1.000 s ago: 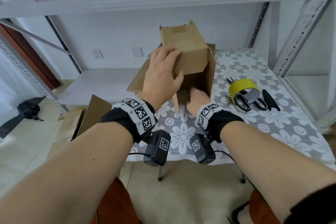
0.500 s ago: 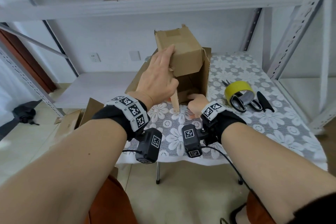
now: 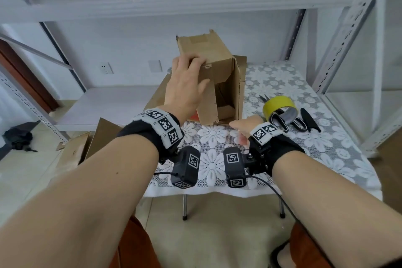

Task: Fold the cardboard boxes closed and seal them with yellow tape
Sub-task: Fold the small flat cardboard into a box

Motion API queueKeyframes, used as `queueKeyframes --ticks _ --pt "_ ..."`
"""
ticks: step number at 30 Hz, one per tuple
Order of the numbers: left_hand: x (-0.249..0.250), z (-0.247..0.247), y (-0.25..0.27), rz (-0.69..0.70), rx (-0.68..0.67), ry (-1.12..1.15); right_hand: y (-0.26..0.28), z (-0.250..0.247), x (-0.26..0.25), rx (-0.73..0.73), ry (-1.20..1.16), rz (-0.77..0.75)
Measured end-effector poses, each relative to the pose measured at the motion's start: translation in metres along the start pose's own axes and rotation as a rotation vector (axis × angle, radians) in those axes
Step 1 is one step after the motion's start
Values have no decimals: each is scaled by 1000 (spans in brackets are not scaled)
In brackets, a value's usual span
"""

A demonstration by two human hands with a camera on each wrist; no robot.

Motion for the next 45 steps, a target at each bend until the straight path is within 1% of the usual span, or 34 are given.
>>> queueKeyframes --ticks 2,3,4,5,7,8,10,13,15,17,18,21,23,26,28,30,33,36,37,39,40,41,43,45 --pt "-5 0 1 -95 17 60 6 -14 -12 159 149 -40" --pt "-10 1 1 -153 15 102 10 -17 -19 210 210 -72" --pt "-14 1 1 -205 10 148 11 -15 -26 217 253 -122" --pt "-17 2 1 -244 5 187 14 -10 -34 186 277 -179" --pt "-17 -1 0 -275 11 221 15 1 -44 115 266 -264" --pt "-17 -4 -1 -285 23 231 14 3 -47 114 240 -280" --pt "-18 -9 -1 -319 62 258 18 0 -52 160 176 -286" --pt "-23 -20 -2 -411 131 318 29 -7 -61 192 22 -348" --pt "-25 -28 -6 -437 167 297 37 -15 -68 209 -103 -386" --pt "-23 -36 -11 -435 204 254 41 -22 -76 210 -267 -415" --pt "-22 -41 -13 -435 224 233 44 -26 -82 229 -306 -448" --pt "-25 -53 -16 -468 277 226 58 -45 -100 365 -274 -576" --pt "-37 -56 -16 -545 291 313 65 -56 -111 456 -188 -629" --pt "-53 -61 -8 -704 321 470 82 -75 -130 619 -4 -647" --pt "-58 -64 -5 -778 318 560 96 -89 -145 721 109 -659" --pt "-59 -64 -2 -854 267 614 108 -97 -161 760 213 -678" --pt "-57 -59 8 -971 129 630 110 -99 -178 721 388 -659" --pt "-64 -46 25 -1070 -11 595 104 -90 -183 607 478 -674" --pt "-67 -43 28 -1068 -32 549 101 -84 -183 546 477 -688" --pt "-71 -43 28 -987 -86 360 94 -73 -180 459 474 -704" --pt "-71 -45 25 -926 -109 254 91 -72 -178 456 465 -701" --pt "-70 -46 21 -866 -109 190 88 -73 -175 484 475 -684" --pt "-64 -46 16 -795 -76 210 84 -79 -168 555 533 -611" --pt "-54 -41 11 -704 -81 313 78 -87 -158 589 539 -521"
Point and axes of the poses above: each hand's wrist, its own y-axis away from the middle knuckle, its own z-axis out of the palm, x = y × z, the point moved 8 cm from there along -y, towards the middle knuckle, and after that the axes turned 7 degrees about y, right-handed, at the moved point
